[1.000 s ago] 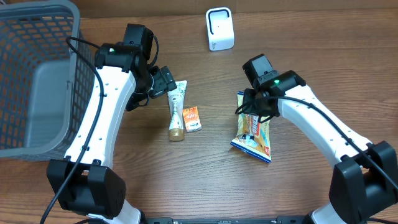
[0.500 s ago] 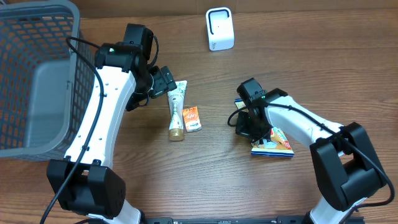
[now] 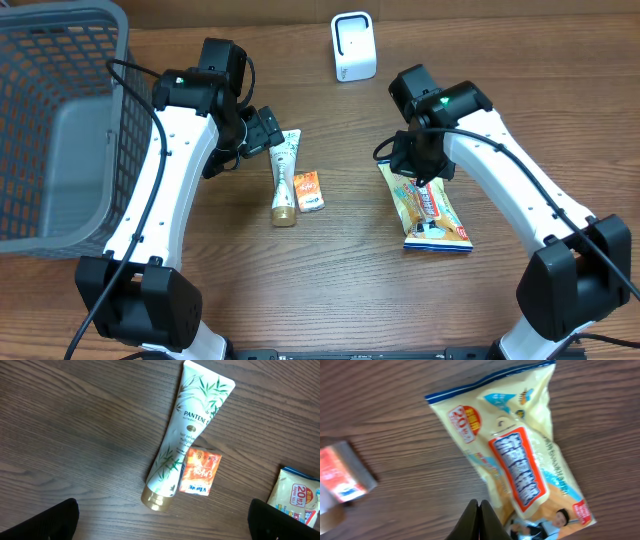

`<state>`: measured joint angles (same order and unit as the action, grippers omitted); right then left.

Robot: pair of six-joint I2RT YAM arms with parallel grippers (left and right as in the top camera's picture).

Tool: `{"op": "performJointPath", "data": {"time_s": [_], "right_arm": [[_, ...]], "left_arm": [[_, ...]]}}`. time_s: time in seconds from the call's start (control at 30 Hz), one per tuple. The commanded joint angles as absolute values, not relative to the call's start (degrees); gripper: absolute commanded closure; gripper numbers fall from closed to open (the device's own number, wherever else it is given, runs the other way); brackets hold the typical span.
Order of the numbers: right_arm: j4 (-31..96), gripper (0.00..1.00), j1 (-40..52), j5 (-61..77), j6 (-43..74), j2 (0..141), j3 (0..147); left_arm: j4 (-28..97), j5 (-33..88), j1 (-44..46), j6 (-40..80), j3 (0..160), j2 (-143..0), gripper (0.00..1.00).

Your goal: Scan the item barcode

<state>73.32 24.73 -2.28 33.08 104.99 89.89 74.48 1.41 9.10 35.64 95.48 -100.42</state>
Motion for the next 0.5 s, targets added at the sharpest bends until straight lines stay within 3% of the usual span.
{"op": "performJointPath", "data": {"time_s": [0.0,0.3,0.47], "right_arm": [[72.0,0.96,24.6,-7.1,34.7,104.6,85.6],[55.8,0.94,24.6,-1.0,36.0,104.6,67.2],[53.6,0.96,24.6,-0.5,36.0,104.6,63.2]], "left_arm": [[74.4,0.9,9.0,34.7,95.2,-100.8,0.0],[74.4,0.9,9.0,34.7,95.2,-100.8,0.0],[74.4,0.9,9.0,34.7,95.2,-100.8,0.0]]}}
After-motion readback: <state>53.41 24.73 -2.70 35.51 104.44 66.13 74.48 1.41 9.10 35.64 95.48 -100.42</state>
